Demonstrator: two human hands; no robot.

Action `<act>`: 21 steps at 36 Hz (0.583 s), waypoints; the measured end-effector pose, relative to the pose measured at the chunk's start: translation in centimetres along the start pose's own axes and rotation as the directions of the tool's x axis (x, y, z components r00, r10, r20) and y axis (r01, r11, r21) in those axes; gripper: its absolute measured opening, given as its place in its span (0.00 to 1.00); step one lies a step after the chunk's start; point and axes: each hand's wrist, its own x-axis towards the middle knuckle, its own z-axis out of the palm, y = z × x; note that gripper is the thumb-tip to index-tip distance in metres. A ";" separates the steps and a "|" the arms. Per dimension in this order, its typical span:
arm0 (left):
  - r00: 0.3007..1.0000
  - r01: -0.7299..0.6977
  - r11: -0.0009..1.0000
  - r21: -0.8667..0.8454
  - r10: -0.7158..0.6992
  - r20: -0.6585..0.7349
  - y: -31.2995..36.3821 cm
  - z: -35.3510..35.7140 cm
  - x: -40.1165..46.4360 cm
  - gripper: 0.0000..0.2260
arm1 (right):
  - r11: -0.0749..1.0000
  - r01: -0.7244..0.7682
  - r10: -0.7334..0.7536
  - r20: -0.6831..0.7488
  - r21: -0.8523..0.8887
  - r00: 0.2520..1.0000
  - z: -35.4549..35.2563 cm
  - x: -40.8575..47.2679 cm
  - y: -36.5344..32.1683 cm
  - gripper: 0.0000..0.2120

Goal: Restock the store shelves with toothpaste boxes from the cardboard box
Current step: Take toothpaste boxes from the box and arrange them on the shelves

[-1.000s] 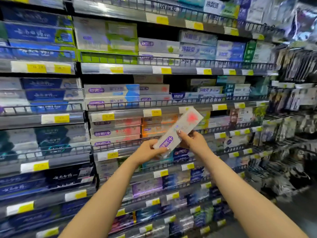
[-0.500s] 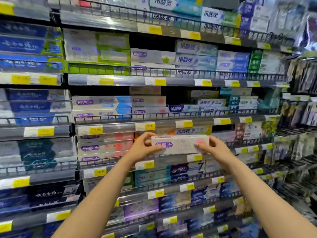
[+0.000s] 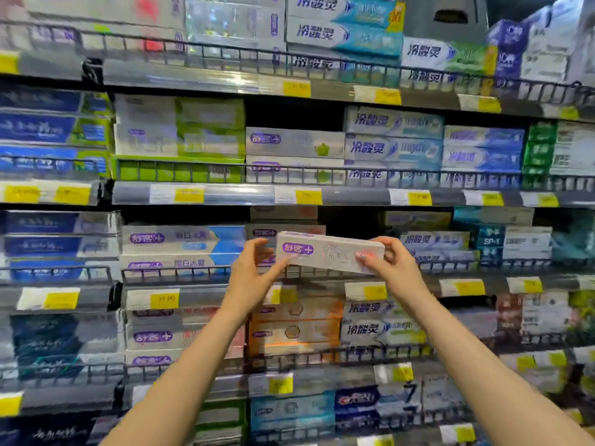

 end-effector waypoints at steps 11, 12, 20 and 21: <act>0.961 -0.215 0.696 0.685 0.275 0.023 -4.6 -1.3 1.3 0.25 | 0.989 0.137 -0.127 0.161 -0.051 0.979 3.0 7.0 2.2 0.17; 0.961 -0.210 0.675 0.707 0.275 0.023 -4.7 -1.3 1.7 0.26 | 0.990 0.126 -0.114 0.173 -0.057 0.978 3.2 7.3 2.5 0.18; 0.987 -0.145 0.522 0.840 0.131 0.089 -5.9 0.1 1.6 0.27 | 0.850 0.219 -0.082 0.290 -0.478 0.953 5.3 9.0 4.3 0.23; 0.989 -0.132 0.507 0.851 0.118 0.083 -6.0 0.2 1.5 0.27 | 0.811 0.257 -0.085 0.327 -0.526 0.941 5.7 8.9 4.4 0.21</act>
